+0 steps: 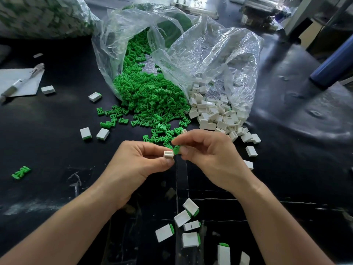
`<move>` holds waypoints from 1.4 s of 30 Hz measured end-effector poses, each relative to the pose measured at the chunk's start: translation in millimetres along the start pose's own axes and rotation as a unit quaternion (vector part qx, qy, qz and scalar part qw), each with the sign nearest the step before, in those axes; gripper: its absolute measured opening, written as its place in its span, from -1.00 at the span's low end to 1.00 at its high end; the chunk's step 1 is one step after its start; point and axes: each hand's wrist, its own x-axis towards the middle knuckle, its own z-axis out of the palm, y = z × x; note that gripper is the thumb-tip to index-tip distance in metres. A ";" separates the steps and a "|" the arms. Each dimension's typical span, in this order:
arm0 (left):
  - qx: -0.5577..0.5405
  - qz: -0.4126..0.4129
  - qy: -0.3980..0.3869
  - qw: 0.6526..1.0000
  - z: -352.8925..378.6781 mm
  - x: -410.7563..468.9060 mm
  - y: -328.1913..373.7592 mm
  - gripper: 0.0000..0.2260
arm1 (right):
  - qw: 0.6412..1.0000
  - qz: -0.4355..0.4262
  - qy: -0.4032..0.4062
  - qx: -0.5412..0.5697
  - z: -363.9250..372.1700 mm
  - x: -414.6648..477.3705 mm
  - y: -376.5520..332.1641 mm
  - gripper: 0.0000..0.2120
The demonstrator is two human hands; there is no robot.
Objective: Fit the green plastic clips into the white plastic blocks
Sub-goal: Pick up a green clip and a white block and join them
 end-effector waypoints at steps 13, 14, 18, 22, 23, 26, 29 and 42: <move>0.000 -0.010 -0.045 0.999 2.5 -0.8 -2.1 -0.94 | 1.000 -0.014 0.002 -0.009 -0.4 0.2 0.5 -0.71; 0.005 -0.005 -0.045 0.999 2.1 -0.9 -2.3 -0.94 | 1.000 -0.013 0.000 -0.016 -1.0 0.3 0.9 -0.71; 0.015 0.004 -0.039 0.999 0.2 -1.7 -0.7 -0.83 | 0.999 -0.016 0.003 -0.045 -2.0 -0.1 2.1 -0.73; 0.049 0.019 -0.040 0.998 -0.5 -1.1 -1.5 -0.83 | 0.998 -0.014 -0.012 -0.066 -0.6 -0.8 2.7 -0.77; 0.057 0.023 -0.041 0.997 -0.3 -1.0 -2.0 -0.84 | 0.998 -0.012 -0.016 -0.066 -0.9 -0.7 3.2 -0.78; 0.068 0.033 -0.042 0.996 -0.9 -0.6 -2.8 -0.82 | 0.998 0.010 -0.023 -0.049 -3.0 0.1 4.7 -0.77; 0.074 0.045 -0.045 0.995 -2.2 -0.4 -3.1 -0.80 | 0.997 0.042 -0.046 -0.047 -2.6 0.0 5.7 -0.82; 0.108 0.064 -0.052 0.991 -5.8 -0.5 -2.1 -0.79 | 0.984 0.052 -0.099 -0.137 1.6 -1.7 -1.2 -0.70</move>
